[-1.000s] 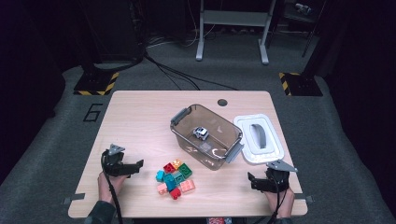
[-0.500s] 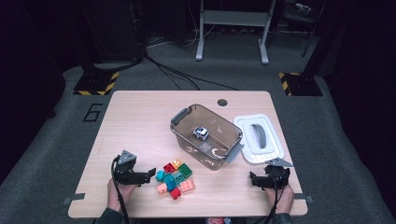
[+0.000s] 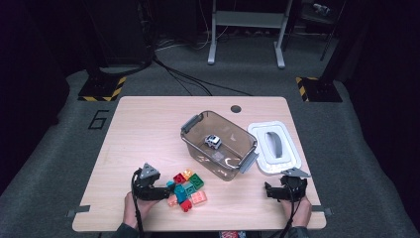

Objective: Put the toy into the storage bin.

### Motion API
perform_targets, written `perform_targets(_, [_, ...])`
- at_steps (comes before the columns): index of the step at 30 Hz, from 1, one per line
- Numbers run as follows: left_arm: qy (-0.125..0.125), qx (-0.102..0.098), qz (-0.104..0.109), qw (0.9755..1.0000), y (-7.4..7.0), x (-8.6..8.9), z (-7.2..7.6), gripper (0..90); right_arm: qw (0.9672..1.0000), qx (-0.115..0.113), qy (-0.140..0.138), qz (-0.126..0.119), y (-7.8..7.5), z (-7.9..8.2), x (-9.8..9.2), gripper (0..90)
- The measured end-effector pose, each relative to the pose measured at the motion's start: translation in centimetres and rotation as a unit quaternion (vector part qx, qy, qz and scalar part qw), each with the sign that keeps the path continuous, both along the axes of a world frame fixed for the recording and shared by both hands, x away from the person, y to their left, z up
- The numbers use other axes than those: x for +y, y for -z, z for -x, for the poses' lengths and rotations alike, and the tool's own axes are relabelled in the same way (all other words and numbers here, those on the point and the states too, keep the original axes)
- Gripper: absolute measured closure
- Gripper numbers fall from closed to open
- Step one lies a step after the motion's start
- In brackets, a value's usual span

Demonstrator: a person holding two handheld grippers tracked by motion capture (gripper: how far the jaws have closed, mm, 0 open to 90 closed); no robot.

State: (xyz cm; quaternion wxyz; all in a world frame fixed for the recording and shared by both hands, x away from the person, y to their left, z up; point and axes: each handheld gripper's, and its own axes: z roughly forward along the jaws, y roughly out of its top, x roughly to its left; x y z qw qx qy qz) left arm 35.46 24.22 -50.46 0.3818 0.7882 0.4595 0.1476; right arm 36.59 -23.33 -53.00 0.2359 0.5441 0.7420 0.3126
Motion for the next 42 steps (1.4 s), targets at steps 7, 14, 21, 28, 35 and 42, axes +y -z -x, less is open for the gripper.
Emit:
perform_targets(7, [-0.001, 0.006, 0.002, 1.0, 0.5, 0.7, 0.1, 51.4, 1.0, -0.001, 0.0, 0.0, 0.0, 0.0, 0.0, 0.3])
perform_targets(14, [-0.002, -0.011, -0.006, 0.9999, 1.1, 0.9, 0.3, 67.8, 1.0, 0.004, 0.0, -0.003, 0.0, 0.0, 0.0, 0.0])
perform_targets(21, [-0.004, -0.006, -0.006, 1.0, 0.9, 1.9, -0.1, 68.1, 1.0, 0.004, -0.003, -0.007, 0.0, 0.0, -0.3, 0.0])
perform_targets(28, [0.0, -0.005, -0.002, 1.0, 0.6, 2.3, -0.6, 68.1, 0.9998, 0.004, -0.02, -0.004, 0.0, 0.0, -0.7, 0.0])
perform_targets(35, [-0.007, -0.004, 0.001, 1.0, -0.6, 3.0, -1.8, 68.1, 0.9982, 0.005, -0.06, -0.003, 0.0, -0.5, -1.2, 0.0])
perform_targets(42, [-0.013, -0.011, 0.008, 0.9998, -1.9, 2.8, -3.3, 68.2, 0.997, 0.004, -0.077, -0.003, 0.0, -0.5, -1.8, 0.0])
